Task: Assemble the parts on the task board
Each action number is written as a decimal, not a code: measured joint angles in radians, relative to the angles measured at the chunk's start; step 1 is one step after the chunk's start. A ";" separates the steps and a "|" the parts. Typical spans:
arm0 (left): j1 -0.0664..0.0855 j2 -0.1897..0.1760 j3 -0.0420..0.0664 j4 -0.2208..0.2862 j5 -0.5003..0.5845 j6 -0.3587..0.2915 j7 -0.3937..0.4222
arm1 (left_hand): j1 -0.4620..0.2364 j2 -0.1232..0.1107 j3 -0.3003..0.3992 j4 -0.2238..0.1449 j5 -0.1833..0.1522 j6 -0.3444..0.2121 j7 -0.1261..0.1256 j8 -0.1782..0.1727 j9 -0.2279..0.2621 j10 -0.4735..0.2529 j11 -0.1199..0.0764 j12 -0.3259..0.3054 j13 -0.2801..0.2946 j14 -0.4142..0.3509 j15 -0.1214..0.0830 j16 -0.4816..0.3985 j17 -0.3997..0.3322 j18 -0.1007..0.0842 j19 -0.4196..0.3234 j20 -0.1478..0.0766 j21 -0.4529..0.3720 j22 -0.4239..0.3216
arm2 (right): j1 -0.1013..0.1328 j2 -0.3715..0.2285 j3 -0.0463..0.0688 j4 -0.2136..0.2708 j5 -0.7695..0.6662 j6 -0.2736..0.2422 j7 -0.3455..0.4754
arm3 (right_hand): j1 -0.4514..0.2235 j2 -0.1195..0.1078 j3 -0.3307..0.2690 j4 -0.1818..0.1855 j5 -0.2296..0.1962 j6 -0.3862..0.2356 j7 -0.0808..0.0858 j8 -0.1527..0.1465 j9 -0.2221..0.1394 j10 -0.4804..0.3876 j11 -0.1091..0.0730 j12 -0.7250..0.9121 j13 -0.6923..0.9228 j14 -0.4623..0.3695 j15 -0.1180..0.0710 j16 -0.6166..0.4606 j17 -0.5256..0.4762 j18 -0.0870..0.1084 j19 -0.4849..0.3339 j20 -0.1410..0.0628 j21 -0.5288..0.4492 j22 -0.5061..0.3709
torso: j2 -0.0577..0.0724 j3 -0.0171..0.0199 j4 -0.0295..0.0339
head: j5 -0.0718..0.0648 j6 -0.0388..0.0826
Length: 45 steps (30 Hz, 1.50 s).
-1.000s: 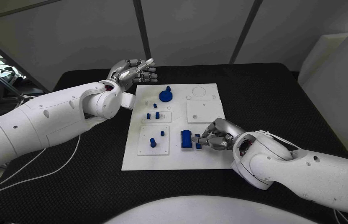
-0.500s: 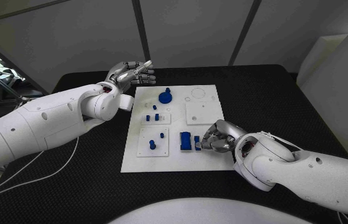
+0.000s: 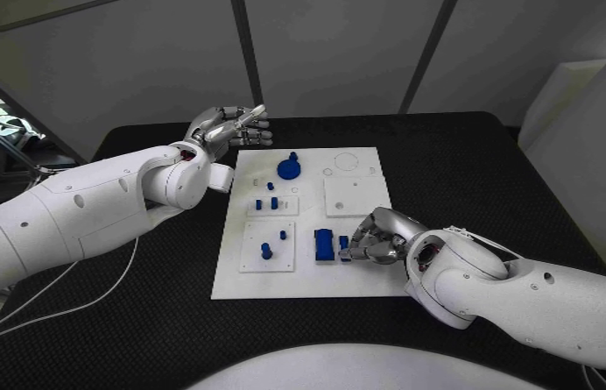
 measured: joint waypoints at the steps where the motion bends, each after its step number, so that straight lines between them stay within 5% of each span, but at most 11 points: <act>1: 0.000 0.000 0.000 0.000 0.000 0.000 0.000 | 0.000 0.000 0.000 0.000 0.000 0.000 0.000 0.000 0.000 0.000 0.000 0.000 0.000 0.000 0.000 0.000 0.000 0.000 0.000 0.000 0.000 0.000 | 0.000 0.000 0.000 -0.004 -0.002 0.000 0.000 | 0.003 0.003 0.000 0.000 -0.004 0.001 -0.001 0.000 0.001 0.000 0.000 0.000 0.000 0.000 0.000 0.000 0.000 0.000 0.000 0.000 0.000 0.000 | 0.000 0.0001 0.0001 | 0.000 -0.001; 14: 0.000 0.000 0.000 0.000 0.000 0.000 0.000 | 0.000 0.000 0.000 0.000 0.000 0.000 0.000 0.000 0.000 0.000 0.000 0.000 0.000 0.000 0.000 0.000 0.000 0.000 0.000 0.000 0.000 0.000 | -0.001 0.000 0.000 -0.019 -0.018 -0.004 0.007 | -0.003 0.019 -0.033 0.016 -0.057 0.010 -0.004 0.007 0.014 -0.002 0.002 0.006 0.000 0.000 0.000 0.000 0.000 0.000 0.000 0.000 0.000 0.000 | 0.000 0.0006 0.0000 | 0.003 -0.003; 20: 0.000 -0.004 0.000 0.002 0.000 0.000 -0.001 | 0.000 0.000 0.000 0.000 0.000 0.000 0.000 0.000 0.000 0.000 0.000 -0.004 0.000 0.000 0.000 0.000 -0.001 0.000 0.000 0.000 0.000 -0.003 | -0.001 -0.040 0.001 0.015 -0.011 -0.009 0.021 | -0.011 0.014 -0.056 0.025 -0.053 0.010 -0.004 0.007 0.018 -0.002 0.002 0.000 0.000 0.000 0.000 -0.004 0.000 0.000 0.000 0.000 -0.005 0.000 | -0.001 0.0008 0.0000 | 0.003 0.000; 26: -0.003 -0.017 0.000 0.003 0.000 0.000 0.000 | 0.000 0.000 0.000 0.000 0.000 0.000 0.000 0.000 0.000 0.000 0.000 -0.004 0.000 0.000 0.000 0.000 -0.001 0.000 0.000 0.000 0.000 -0.004 | 0.009 -0.100 0.038 0.041 0.066 0.002 0.109 | -0.017 0.008 -0.074 0.031 -0.044 -0.059 0.024 -0.025 0.011 -0.059 0.017 -0.138 0.003 0.004 0.011 -0.054 0.000 0.002 0.002 0.010 -0.063 0.000 | -0.004 0.0004 -0.0018 | 0.005 0.013; 28: -0.005 -0.021 0.000 0.004 0.003 0.000 0.001 | 0.000 0.000 0.003 -0.003 0.000 0.000 0.000 0.000 0.000 0.000 0.000 -0.004 0.000 0.000 0.000 -0.006 -0.001 0.000 0.000 0.000 0.000 -0.007 | 0.035 -0.112 0.048 0.028 0.130 0.014 0.178 | 0.012 0.036 -0.078 0.026 -0.044 -0.092 0.039 -0.048 0.001 -0.127 0.029 -0.289 -0.081 0.005 0.023 -0.121 -0.050 0.031 -0.031 0.025 -0.141 0.000 | -0.005 -0.0003 -0.0033 | 0.002 0.019; 31: -0.008 -0.021 0.000 0.001 0.009 -0.001 0.005 | 0.000 0.000 0.000 -0.009 0.000 -0.002 0.002 0.000 0.000 0.000 0.000 -0.004 0.000 0.000 0.000 -0.006 -0.002 0.000 -0.004 0.004 -0.004 -0.011 | 0.075 -0.110 0.056 -0.026 0.237 0.029 0.287 | 0.066 0.051 -0.076 0.001 -0.033 -0.125 0.060 -0.086 -0.015 -0.263 0.047 -0.582 -0.268 -0.032 0.039 -0.335 -0.282 0.089 -0.182 0.039 -0.375 -0.017 | -0.009 -0.0026 -0.0060 | -0.003 0.034; 34: -0.012 -0.015 0.000 -0.009 0.016 0.000 0.009 | 0.013 0.003 0.004 -0.013 0.000 -0.002 0.002 0.004 0.000 0.000 0.000 -0.004 0.000 0.003 0.004 -0.006 -0.003 0.000 -0.004 0.004 -0.004 -0.015 | 0.113 -0.091 0.058 -0.116 0.379 0.048 0.413 | 0.134 0.077 -0.054 -0.023 -0.031 -0.142 0.077 -0.114 -0.033 -0.353 0.065 -0.764 -0.409 -0.151 0.055 -0.660 -0.588 0.157 -0.399 0.051 -0.727 -0.233 | -0.017 -0.0060 -0.0081 | -0.009 0.054; 36: -0.014 -0.004 0.000 -0.026 0.021 0.001 0.014 | 0.013 0.002 0.004 -0.018 0.000 -0.002 0.002 0.004 0.000 0.000 0.000 -0.004 0.000 0.006 0.001 -0.010 -0.003 0.000 -0.004 0.004 -0.008 -0.018 | 0.140 -0.060 0.059 -0.199 0.486 0.065 0.497 | 0.180 0.084 -0.041 -0.034 -0.045 -0.137 0.093 -0.134 -0.061 -0.360 0.067 -0.888 -0.548 -0.183 0.072 -0.841 -0.703 0.164 -0.458 0.069 -0.902 -0.358 | -0.023 -0.0086 -0.0093 | -0.012 0.069; 41: -0.020 0.025 -0.001 -0.071 0.035 0.009 0.026 | 0.020 0.009 0.007 -0.021 0.000 -0.002 0.002 0.008 0.000 0.000 0.000 -0.004 0.000 0.007 0.000 -0.010 -0.005 0.000 -0.004 0.004 -0.008 -0.023 | 0.172 0.029 0.062 -0.384 0.699 0.101 0.657 | 0.225 0.090 -0.020 -0.020 -0.046 -0.138 0.107 -0.139 -0.134 -0.365 0.106 -1.091 -0.804 -0.270 0.118 -1.120 -0.857 0.164 -0.514 0.110 -1.109 -0.519 | -0.044 -0.0197 -0.0118 | -0.017 0.107; 45: -0.020 0.052 -0.002 -0.117 0.050 0.015 0.037 | 0.025 0.014 0.007 -0.021 0.000 0.006 0.002 0.008 0.000 0.006 -0.006 -0.011 0.000 0.007 0.000 -0.018 -0.007 0.000 -0.007 0.007 -0.015 -0.030 | 0.186 0.117 0.063 -0.528 0.832 0.116 0.756 | 0.233 0.082 -0.012 -0.012 -0.058 -0.153 0.122 -0.139 -0.215 -0.370 0.134 -1.178 -0.986 -0.337 0.168 -1.301 -0.976 0.164 -0.555 0.155 -1.274 -0.657 | -0.056 -0.0269 -0.0131 | -0.016 0.123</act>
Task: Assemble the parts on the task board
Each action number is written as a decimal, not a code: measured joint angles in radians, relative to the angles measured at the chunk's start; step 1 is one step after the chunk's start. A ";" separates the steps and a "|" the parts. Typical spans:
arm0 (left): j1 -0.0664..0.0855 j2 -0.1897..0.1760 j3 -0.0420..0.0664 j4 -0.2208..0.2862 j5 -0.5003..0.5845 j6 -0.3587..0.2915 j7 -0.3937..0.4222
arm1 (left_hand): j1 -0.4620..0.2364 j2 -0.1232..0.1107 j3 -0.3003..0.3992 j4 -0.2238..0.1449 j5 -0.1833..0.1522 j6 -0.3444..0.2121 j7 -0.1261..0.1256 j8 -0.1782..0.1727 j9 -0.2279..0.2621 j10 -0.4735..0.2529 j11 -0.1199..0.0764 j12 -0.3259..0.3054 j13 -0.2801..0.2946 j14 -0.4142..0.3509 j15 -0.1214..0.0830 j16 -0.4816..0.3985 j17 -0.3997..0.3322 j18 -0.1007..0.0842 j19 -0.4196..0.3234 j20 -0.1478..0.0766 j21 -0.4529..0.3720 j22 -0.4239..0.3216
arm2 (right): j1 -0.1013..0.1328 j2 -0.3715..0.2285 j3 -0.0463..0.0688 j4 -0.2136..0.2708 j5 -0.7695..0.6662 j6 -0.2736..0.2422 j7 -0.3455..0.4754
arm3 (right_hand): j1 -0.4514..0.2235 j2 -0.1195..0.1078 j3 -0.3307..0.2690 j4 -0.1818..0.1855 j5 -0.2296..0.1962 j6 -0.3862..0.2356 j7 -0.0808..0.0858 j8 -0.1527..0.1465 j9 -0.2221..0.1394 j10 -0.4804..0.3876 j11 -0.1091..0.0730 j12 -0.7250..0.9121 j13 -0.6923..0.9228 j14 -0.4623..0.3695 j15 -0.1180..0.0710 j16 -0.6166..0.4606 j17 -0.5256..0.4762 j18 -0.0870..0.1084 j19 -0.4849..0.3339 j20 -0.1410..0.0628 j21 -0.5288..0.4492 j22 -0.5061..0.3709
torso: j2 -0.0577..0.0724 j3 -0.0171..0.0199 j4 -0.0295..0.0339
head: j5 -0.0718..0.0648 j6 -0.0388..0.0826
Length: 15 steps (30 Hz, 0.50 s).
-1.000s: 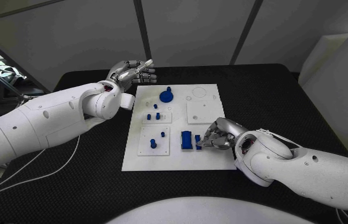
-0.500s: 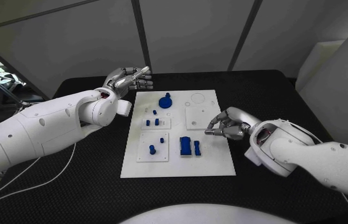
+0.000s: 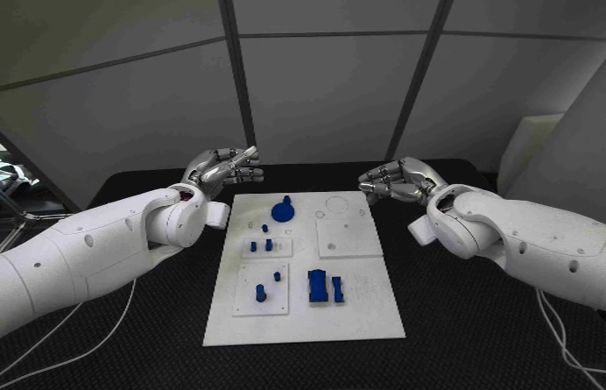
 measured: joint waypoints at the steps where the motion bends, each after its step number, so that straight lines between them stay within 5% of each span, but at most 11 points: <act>1: 0.000 0.008 0.000 -0.014 0.005 0.001 0.003 | 0.000 0.000 0.000 0.000 0.000 0.000 0.000 0.000 0.000 0.002 -0.002 -0.004 0.000 0.000 0.000 -0.004 -0.001 0.000 -0.005 -0.001 0.000 -0.004 | 0.002 0.026 0.000 -0.040 0.032 0.002 0.025 | 0.000 0.000 0.003 -0.003 -0.003 -0.003 0.003 0.000 -0.021 -0.006 0.006 -0.011 -0.037 -0.012 0.008 -0.032 -0.026 0.000 0.000 0.011 -0.033 -0.032 | -0.002 -0.0012 -0.0007 | 0.001 0.002; 7: -0.003 0.058 -0.001 -0.079 0.031 -0.009 0.028 | 0.005 0.005 -0.003 -0.003 0.000 0.027 0.005 -0.048 -0.004 0.043 0.000 -0.082 -0.002 -0.037 0.011 -0.035 -0.029 0.000 -0.081 0.016 -0.050 -0.057 | 0.006 0.123 0.000 -0.193 0.134 0.006 0.115 | -0.031 -0.002 0.019 -0.028 -0.011 -0.029 0.012 0.000 -0.115 -0.049 0.042 -0.044 -0.166 -0.092 0.045 -0.109 -0.142 0.000 -0.025 0.055 -0.167 -0.162 | -0.015 -0.0039 -0.0029 | 0.009 0.011; 15: -0.007 0.110 0.000 -0.140 0.061 -0.061 0.086 | -0.005 0.015 -0.028 -0.005 -0.001 0.097 0.009 -0.212 -0.009 0.095 0.001 -0.256 -0.006 -0.147 0.030 -0.039 -0.097 0.000 -0.190 0.032 -0.084 -0.159 | 0.006 0.207 0.000 -0.300 0.225 0.013 0.176 | -0.126 0.015 0.041 -0.086 -0.012 -0.055 -0.010 -0.004 -0.215 -0.099 0.054 -0.050 -0.261 -0.139 0.062 -0.114 -0.254 0.000 -0.061 0.077 -0.206 -0.297 | -0.022 -0.0025 -0.0014 | 0.012 0.021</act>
